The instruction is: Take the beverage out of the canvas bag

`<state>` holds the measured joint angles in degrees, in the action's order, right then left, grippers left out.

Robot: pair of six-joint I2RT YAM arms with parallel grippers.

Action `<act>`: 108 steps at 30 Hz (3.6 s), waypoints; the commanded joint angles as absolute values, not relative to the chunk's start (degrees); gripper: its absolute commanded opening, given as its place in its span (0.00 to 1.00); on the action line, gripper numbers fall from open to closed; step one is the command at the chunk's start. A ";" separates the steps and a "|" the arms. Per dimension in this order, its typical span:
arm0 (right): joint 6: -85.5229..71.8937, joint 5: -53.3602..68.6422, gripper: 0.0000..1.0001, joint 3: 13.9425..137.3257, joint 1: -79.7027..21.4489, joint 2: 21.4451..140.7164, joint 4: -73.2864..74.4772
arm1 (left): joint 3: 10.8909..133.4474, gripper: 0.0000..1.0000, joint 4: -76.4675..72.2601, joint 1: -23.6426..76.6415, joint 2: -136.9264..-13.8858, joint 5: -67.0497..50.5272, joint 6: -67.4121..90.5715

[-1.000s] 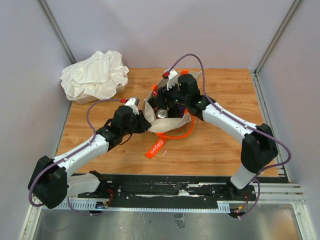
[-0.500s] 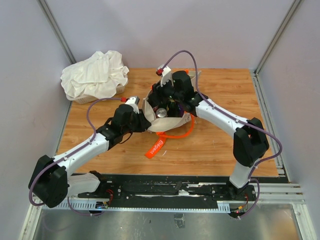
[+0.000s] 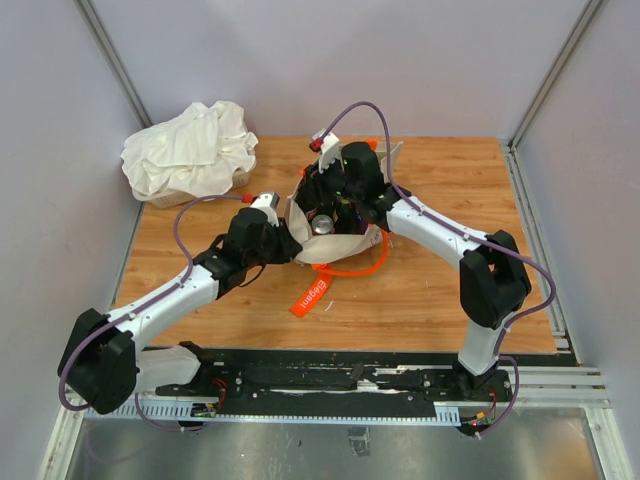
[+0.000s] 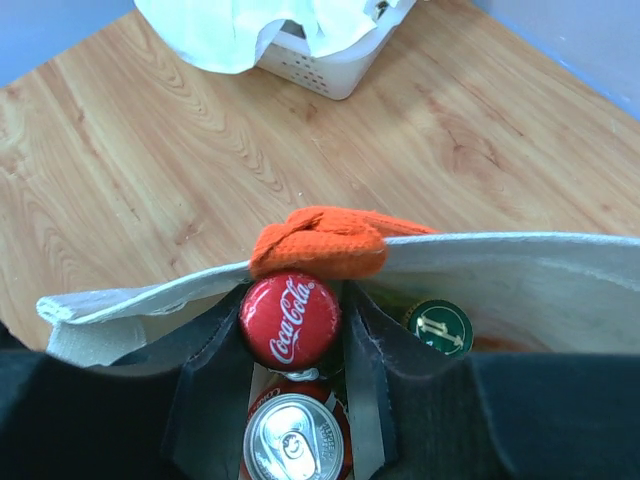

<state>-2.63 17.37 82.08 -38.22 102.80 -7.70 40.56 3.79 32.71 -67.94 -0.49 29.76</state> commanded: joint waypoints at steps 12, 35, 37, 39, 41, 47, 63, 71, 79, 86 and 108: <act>-0.96 23.64 0.01 85.73 -39.04 101.84 -7.86 | 40.23 0.24 9.24 32.40 -70.65 2.34 28.13; 1.73 27.86 0.01 98.38 -40.41 93.54 -8.43 | 41.30 0.24 9.38 32.42 -72.02 3.94 26.63; 2.24 27.39 0.01 100.24 -40.47 92.44 -6.25 | 41.33 0.24 9.32 32.38 -72.07 3.95 26.63; 3.19 25.80 0.01 101.36 -40.45 90.30 -4.18 | 41.22 0.24 9.25 32.39 -71.99 3.99 26.70; 4.82 23.61 0.01 102.21 -40.45 87.84 -1.72 | 41.13 0.24 9.23 32.35 -71.93 4.13 26.74; 12.03 12.08 0.01 103.16 -40.47 79.72 5.29 | 41.08 0.24 9.59 32.34 -71.72 4.36 26.63; 15.85 -13.81 0.01 91.86 -28.32 61.75 11.50 | 40.90 0.25 10.27 32.34 -71.16 4.95 26.15; 5.76 -5.63 0.01 80.85 -12.76 59.26 11.82 | 41.72 0.25 10.74 32.34 -71.55 4.57 25.97; -0.10 -0.01 0.01 71.10 -3.65 62.77 4.60 | 41.55 0.25 9.88 32.34 -72.09 3.31 26.96; -1.06 5.60 0.01 59.11 -0.37 64.29 -10.14 | 41.98 0.23 9.75 32.34 -72.87 2.80 27.27; 2.06 5.52 0.01 49.60 0.08 70.72 -39.35 | 40.90 0.20 10.38 32.34 -70.88 2.60 27.00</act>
